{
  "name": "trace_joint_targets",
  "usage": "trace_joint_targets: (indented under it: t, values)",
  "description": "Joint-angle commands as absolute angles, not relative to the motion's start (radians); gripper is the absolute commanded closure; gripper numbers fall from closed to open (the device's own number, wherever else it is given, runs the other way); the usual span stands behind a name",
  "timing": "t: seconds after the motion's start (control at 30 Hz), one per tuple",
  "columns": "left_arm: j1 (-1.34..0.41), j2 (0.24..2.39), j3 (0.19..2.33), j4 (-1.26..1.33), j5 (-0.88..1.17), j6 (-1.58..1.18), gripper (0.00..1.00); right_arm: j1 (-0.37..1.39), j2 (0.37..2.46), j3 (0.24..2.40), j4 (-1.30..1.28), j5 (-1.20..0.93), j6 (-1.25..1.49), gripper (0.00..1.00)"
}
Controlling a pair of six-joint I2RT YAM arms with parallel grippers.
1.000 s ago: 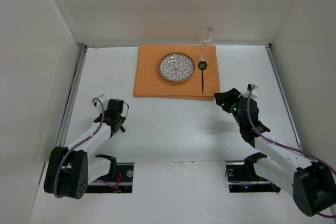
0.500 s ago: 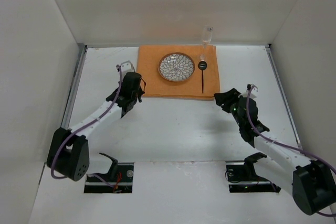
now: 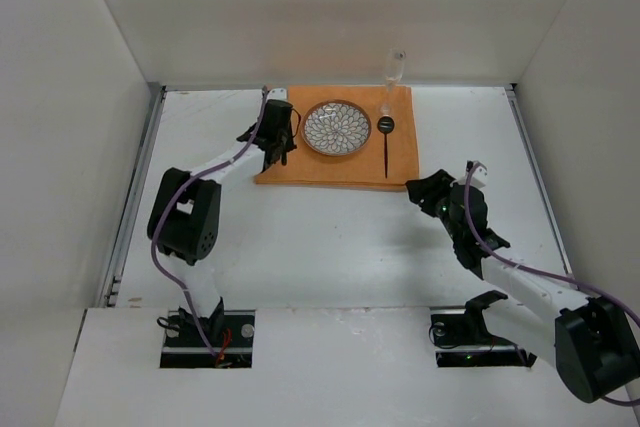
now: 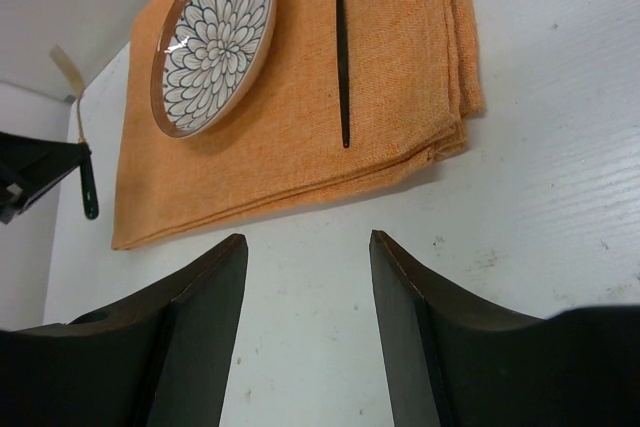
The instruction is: Set the dinner table for one person
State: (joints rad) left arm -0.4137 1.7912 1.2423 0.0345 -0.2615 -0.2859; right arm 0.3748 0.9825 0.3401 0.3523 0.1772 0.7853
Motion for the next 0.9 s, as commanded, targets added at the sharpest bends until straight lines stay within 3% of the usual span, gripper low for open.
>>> trace_joint_targets:
  t: [0.0,0.87]
  values:
    - [-0.401,1.839,1.339,0.014,-0.18,-0.199,0.95,0.384,0.966,0.379,0.408,0.204,0.764,0.42]
    - [-0.361,2.051,1.428,0.0,-0.189,-0.141,0.94,0.395,1.009,0.393,0.411,0.216,0.753,0.42]
